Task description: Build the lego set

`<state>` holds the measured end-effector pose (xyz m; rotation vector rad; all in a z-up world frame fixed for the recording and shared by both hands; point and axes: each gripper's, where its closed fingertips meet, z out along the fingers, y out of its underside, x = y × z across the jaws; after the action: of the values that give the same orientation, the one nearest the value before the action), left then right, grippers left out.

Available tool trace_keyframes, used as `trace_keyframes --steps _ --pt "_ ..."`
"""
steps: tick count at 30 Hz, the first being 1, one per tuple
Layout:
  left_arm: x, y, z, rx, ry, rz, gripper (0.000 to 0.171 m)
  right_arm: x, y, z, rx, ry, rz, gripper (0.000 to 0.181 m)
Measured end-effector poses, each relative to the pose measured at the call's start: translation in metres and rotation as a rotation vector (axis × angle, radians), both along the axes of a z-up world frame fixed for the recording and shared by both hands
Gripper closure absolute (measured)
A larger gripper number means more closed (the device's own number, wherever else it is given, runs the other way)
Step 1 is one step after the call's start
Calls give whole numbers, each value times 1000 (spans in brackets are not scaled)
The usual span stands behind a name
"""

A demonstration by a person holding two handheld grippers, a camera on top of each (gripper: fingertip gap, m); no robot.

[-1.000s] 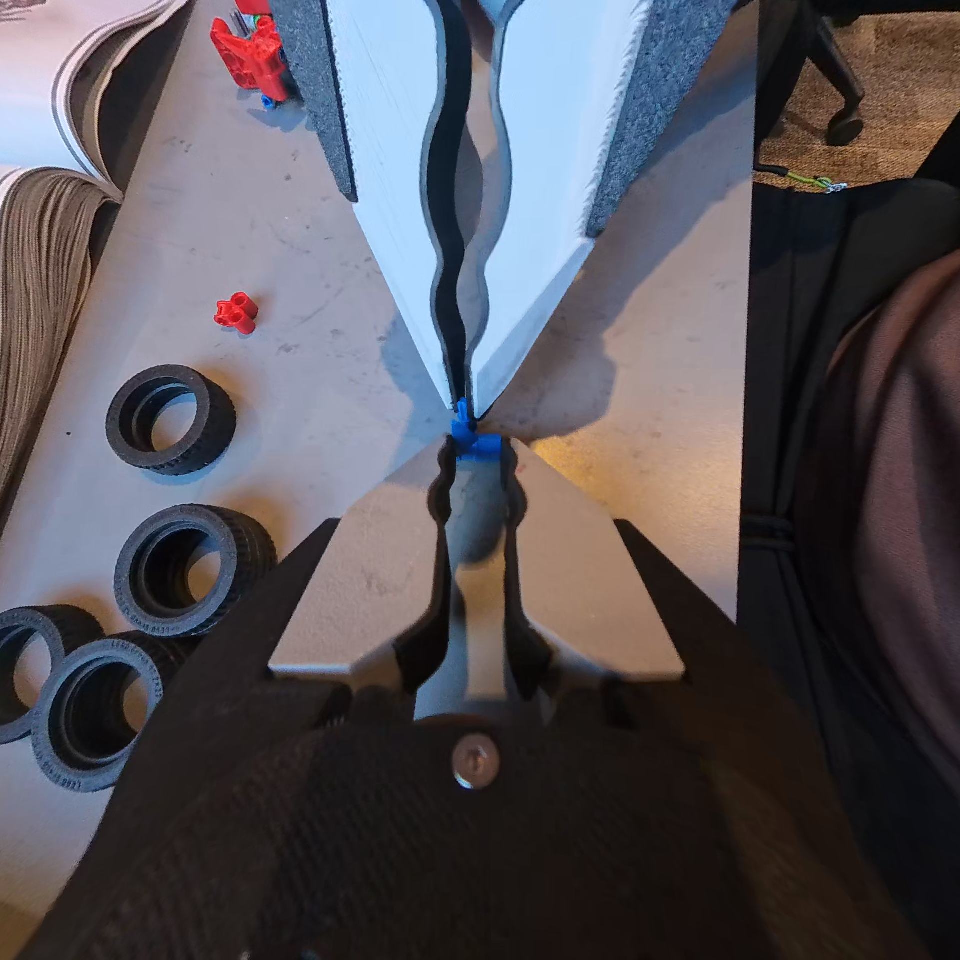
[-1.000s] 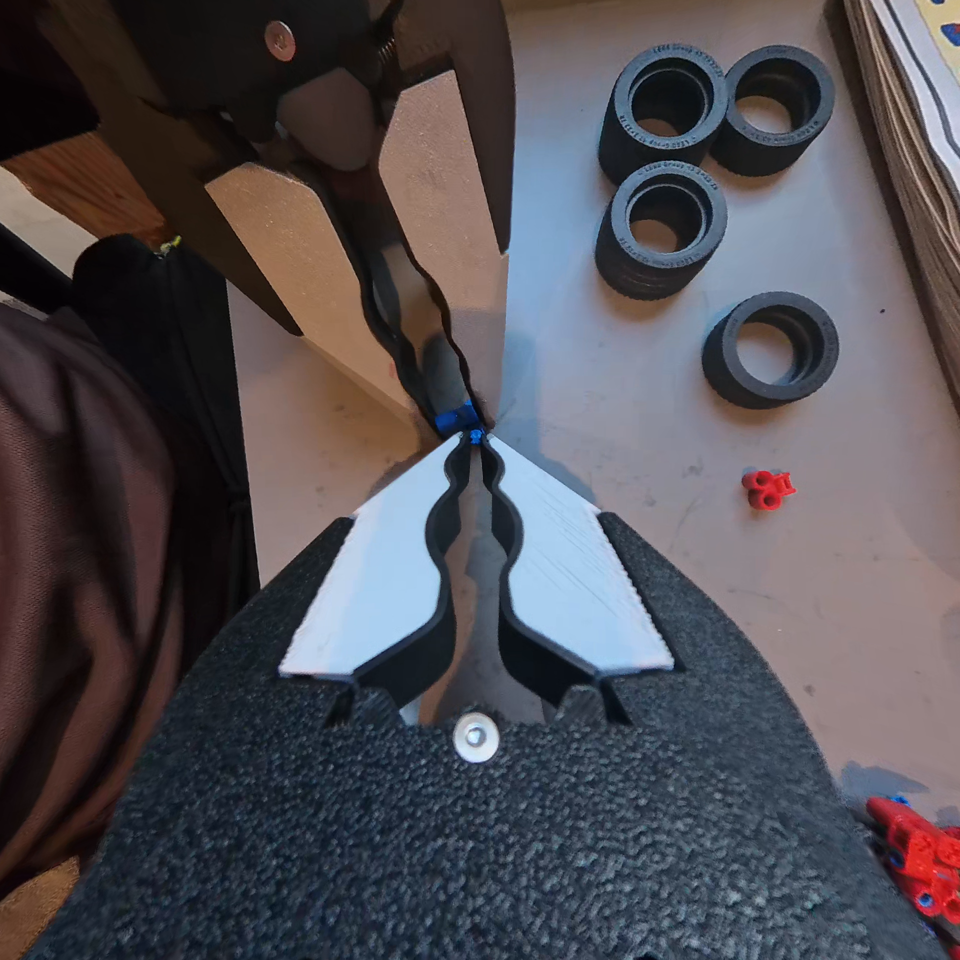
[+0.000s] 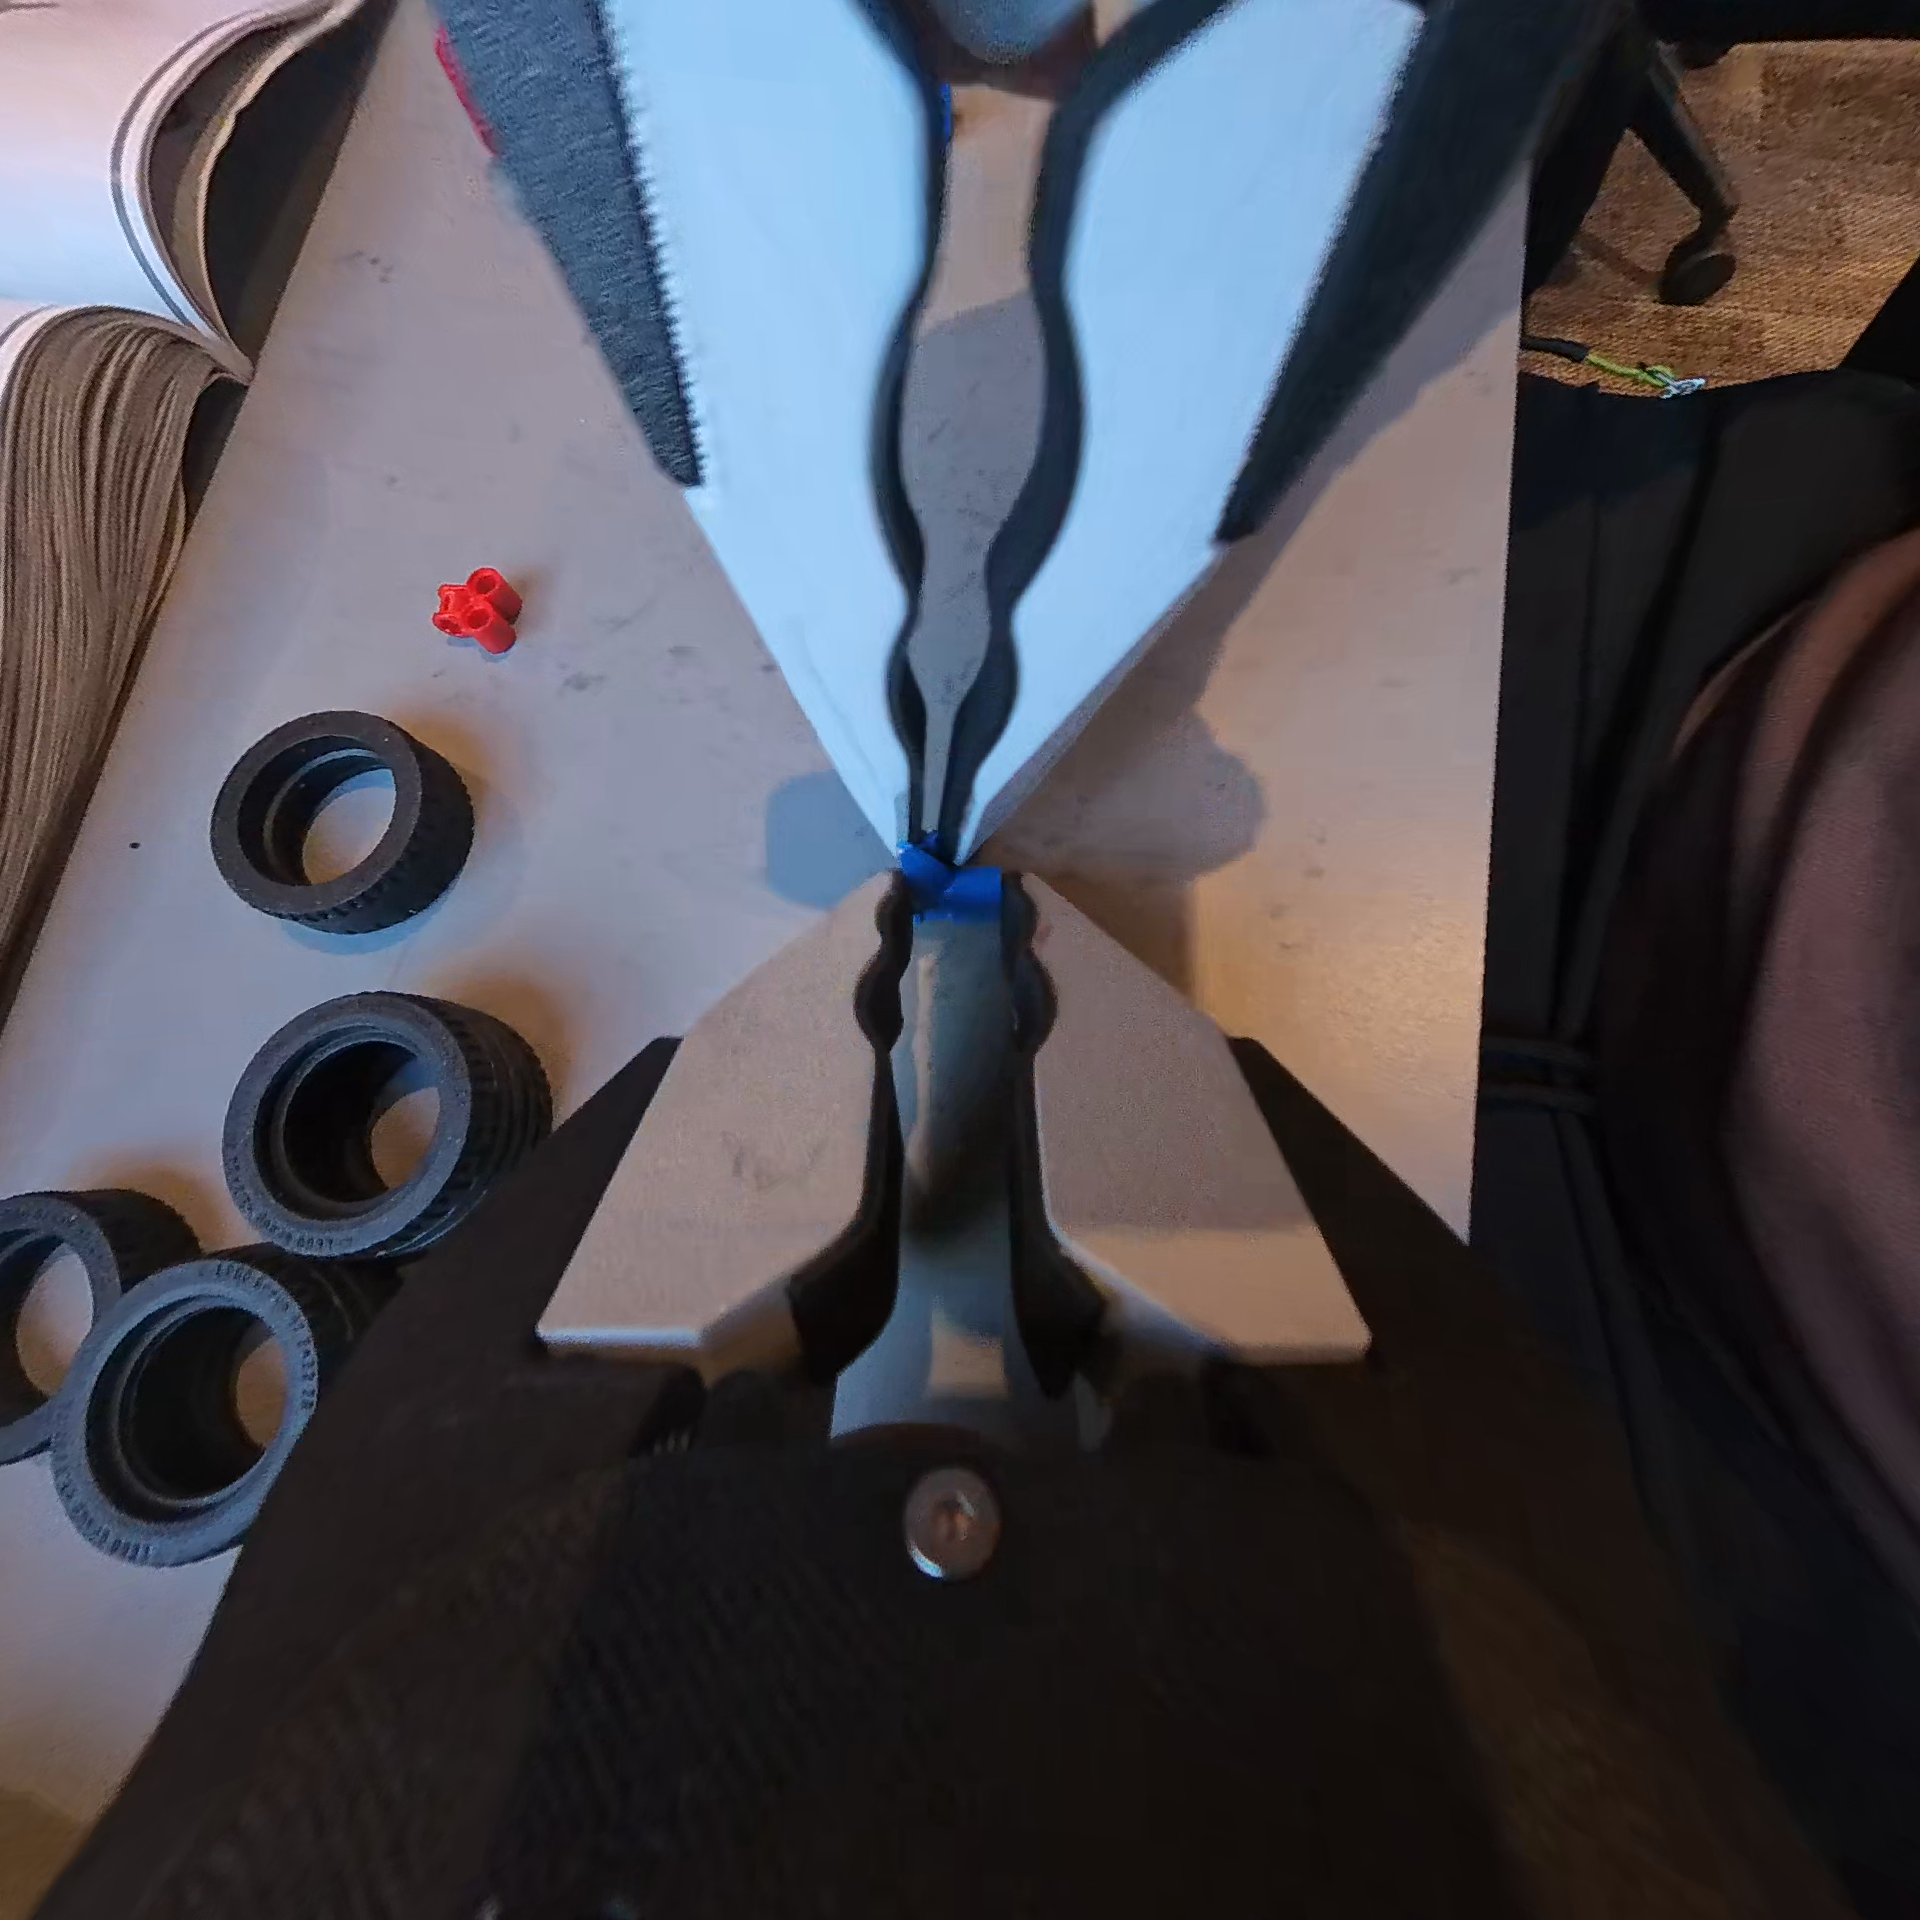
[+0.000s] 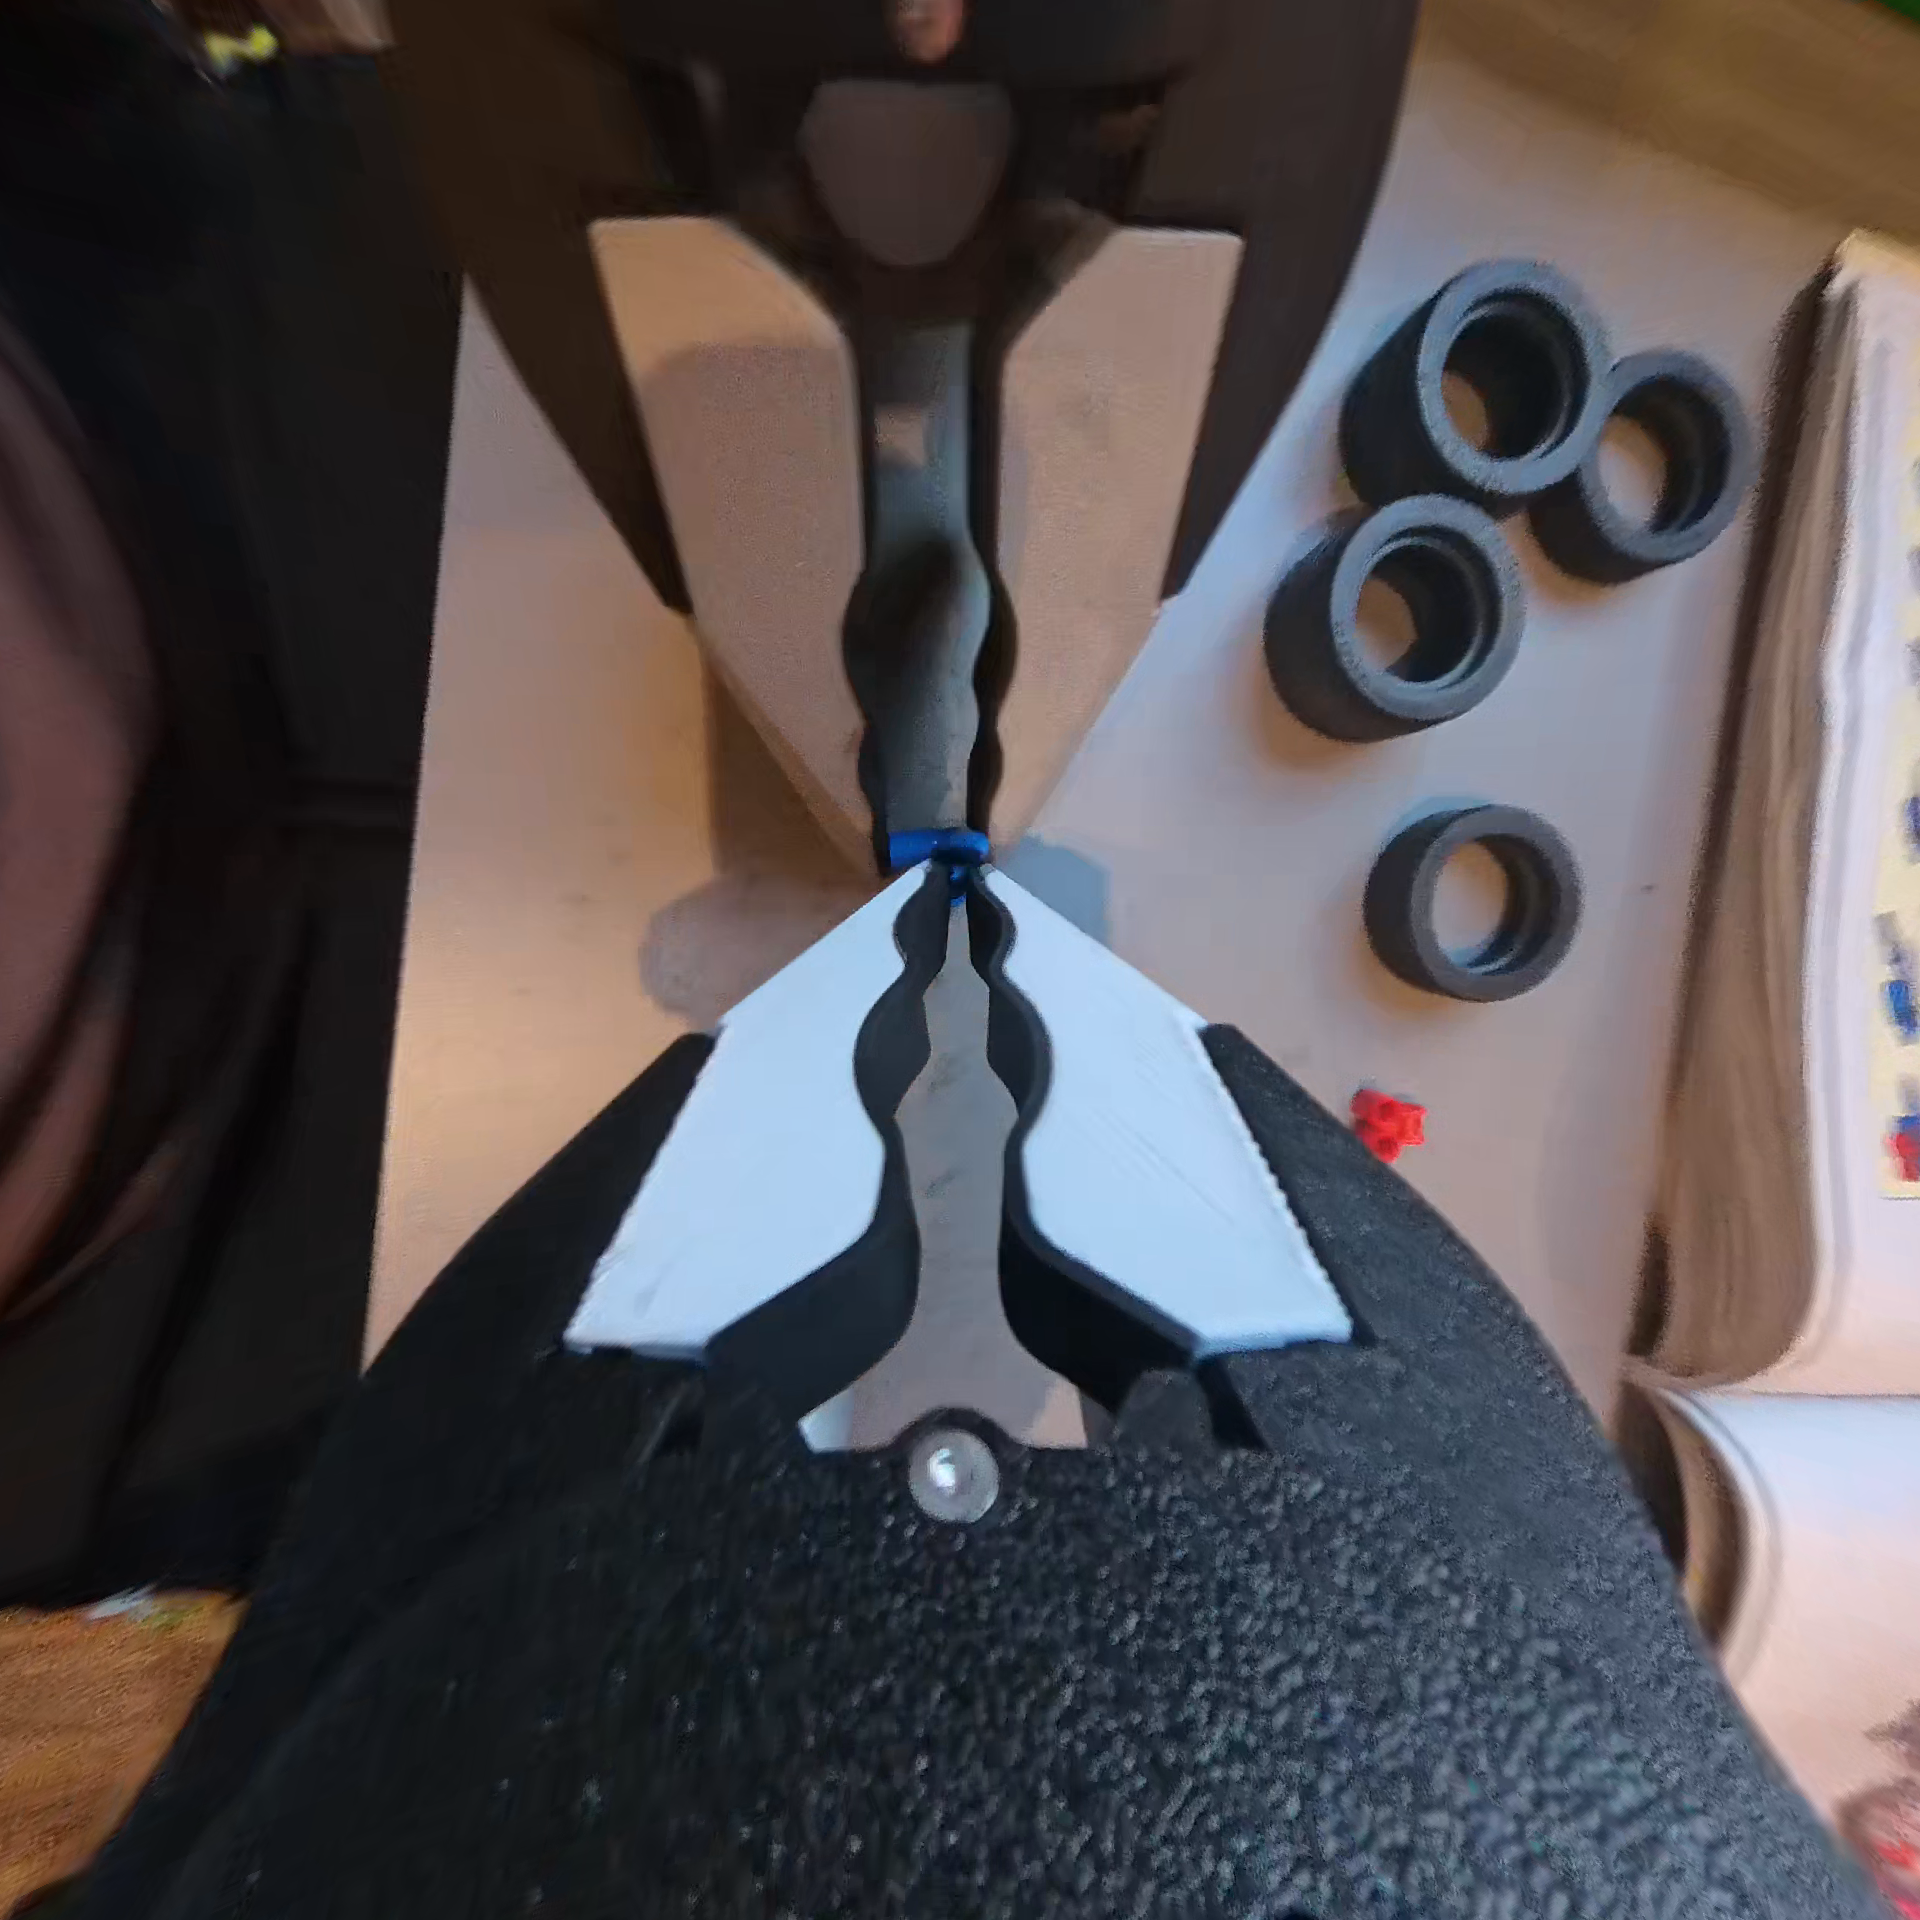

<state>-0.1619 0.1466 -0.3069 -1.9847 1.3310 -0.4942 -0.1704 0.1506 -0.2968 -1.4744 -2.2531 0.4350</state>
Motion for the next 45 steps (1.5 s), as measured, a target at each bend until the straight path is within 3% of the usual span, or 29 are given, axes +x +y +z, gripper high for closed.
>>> trace_keyframes --steps 1,7,18,26,31,39,45 --pt "0 0 0 -2 -2 0 157 0 0 0 51 28 14 178" --pt "3 -4 0 2 -2 -35 157 15 8 -13 216 -5 60 179" --pt "3 0 0 -15 -12 -15 157 20 7 0 -247 87 -192 178" --pt "1 1 1 -14 -14 -2 149 26 5 10 -307 197 -277 178" --pt "-7 0 2 -5 -16 16 131 31 -2 19 -320 228 -294 178" --pt "8 -9 47 283 9 -25 149 29 -18 28 -424 234 -277 178" --pt "18 -17 47 352 69 -72 164 22 -29 36 -501 249 -257 178"
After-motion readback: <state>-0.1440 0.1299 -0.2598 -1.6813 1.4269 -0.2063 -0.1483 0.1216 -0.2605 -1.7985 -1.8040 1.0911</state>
